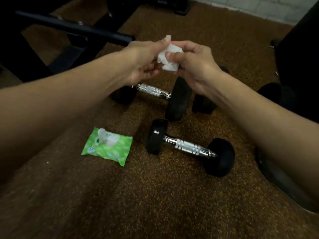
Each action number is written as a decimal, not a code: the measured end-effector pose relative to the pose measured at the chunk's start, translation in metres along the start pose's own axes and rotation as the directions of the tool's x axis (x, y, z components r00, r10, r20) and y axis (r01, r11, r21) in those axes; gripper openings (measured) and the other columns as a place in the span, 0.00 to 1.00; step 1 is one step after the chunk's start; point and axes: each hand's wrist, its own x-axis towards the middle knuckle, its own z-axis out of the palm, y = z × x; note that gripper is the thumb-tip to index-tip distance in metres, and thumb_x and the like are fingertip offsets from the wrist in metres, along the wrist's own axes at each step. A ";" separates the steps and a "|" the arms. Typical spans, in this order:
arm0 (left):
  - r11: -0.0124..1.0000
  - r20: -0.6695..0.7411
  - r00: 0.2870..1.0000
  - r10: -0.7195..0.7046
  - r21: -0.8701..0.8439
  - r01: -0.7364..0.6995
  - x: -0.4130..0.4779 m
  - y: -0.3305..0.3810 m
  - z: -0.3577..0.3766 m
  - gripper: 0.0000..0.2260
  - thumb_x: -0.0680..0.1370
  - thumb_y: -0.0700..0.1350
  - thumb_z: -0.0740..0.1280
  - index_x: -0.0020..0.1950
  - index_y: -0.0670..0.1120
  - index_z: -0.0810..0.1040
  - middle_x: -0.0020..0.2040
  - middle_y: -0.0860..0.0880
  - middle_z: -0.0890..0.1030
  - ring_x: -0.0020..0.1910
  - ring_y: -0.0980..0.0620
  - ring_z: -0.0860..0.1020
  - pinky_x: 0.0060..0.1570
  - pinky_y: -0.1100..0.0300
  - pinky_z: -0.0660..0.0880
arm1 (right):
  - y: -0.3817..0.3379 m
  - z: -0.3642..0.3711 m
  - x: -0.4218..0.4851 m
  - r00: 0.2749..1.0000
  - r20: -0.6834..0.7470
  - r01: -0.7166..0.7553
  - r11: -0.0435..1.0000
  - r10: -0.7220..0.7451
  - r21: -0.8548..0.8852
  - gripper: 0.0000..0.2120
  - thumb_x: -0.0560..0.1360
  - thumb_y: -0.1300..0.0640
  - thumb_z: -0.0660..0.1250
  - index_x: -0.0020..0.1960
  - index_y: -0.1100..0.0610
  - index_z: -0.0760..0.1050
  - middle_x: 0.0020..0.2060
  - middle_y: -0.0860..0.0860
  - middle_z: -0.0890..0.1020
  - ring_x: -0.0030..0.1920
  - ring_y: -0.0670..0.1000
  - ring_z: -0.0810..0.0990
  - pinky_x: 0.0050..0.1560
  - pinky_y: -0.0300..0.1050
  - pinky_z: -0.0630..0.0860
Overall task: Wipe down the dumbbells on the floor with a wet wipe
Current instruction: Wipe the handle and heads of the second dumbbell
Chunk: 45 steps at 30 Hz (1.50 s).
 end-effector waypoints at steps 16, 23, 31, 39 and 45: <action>0.852 -0.285 0.943 0.172 0.524 0.003 0.069 -0.116 -0.063 0.20 0.81 0.58 0.52 0.73 0.62 0.56 0.74 0.47 0.51 0.69 0.37 0.55 0.68 0.45 0.54 | 0.060 0.027 0.095 0.993 0.081 0.112 0.435 -0.089 -0.894 0.07 0.76 0.66 0.65 0.51 0.61 0.81 0.59 0.57 0.78 0.59 0.52 0.76 0.59 0.43 0.75; 0.839 -0.279 0.933 0.227 0.543 -0.042 0.070 -0.125 -0.067 0.20 0.81 0.59 0.51 0.73 0.64 0.55 0.73 0.48 0.51 0.68 0.38 0.56 0.67 0.44 0.55 | 0.082 0.032 0.095 0.970 0.186 0.154 0.197 0.155 -0.968 0.12 0.78 0.64 0.58 0.58 0.63 0.75 0.61 0.61 0.74 0.62 0.59 0.73 0.63 0.50 0.71; 0.827 -0.308 0.914 0.265 0.559 -0.051 0.076 -0.128 -0.068 0.20 0.81 0.58 0.53 0.73 0.63 0.56 0.72 0.48 0.52 0.67 0.39 0.57 0.66 0.46 0.55 | 0.085 0.032 0.109 0.984 0.145 0.111 0.271 0.108 -0.956 0.11 0.78 0.66 0.61 0.56 0.60 0.79 0.57 0.59 0.76 0.60 0.57 0.74 0.53 0.40 0.71; 0.819 -0.319 0.894 0.316 0.568 -0.087 0.080 -0.134 -0.068 0.19 0.81 0.57 0.53 0.73 0.63 0.57 0.72 0.49 0.54 0.67 0.40 0.58 0.65 0.47 0.54 | 0.093 0.030 0.134 0.965 0.106 0.011 0.364 0.240 -0.931 0.09 0.77 0.63 0.63 0.52 0.59 0.81 0.51 0.57 0.80 0.53 0.53 0.77 0.48 0.41 0.73; 0.823 -0.315 0.888 0.334 0.556 -0.113 0.073 -0.140 -0.066 0.20 0.81 0.57 0.54 0.73 0.63 0.57 0.72 0.49 0.53 0.67 0.41 0.58 0.65 0.47 0.55 | 0.106 0.021 0.111 0.962 0.272 0.271 0.174 -0.019 -0.947 0.10 0.76 0.66 0.61 0.50 0.55 0.79 0.52 0.57 0.78 0.47 0.59 0.78 0.45 0.42 0.72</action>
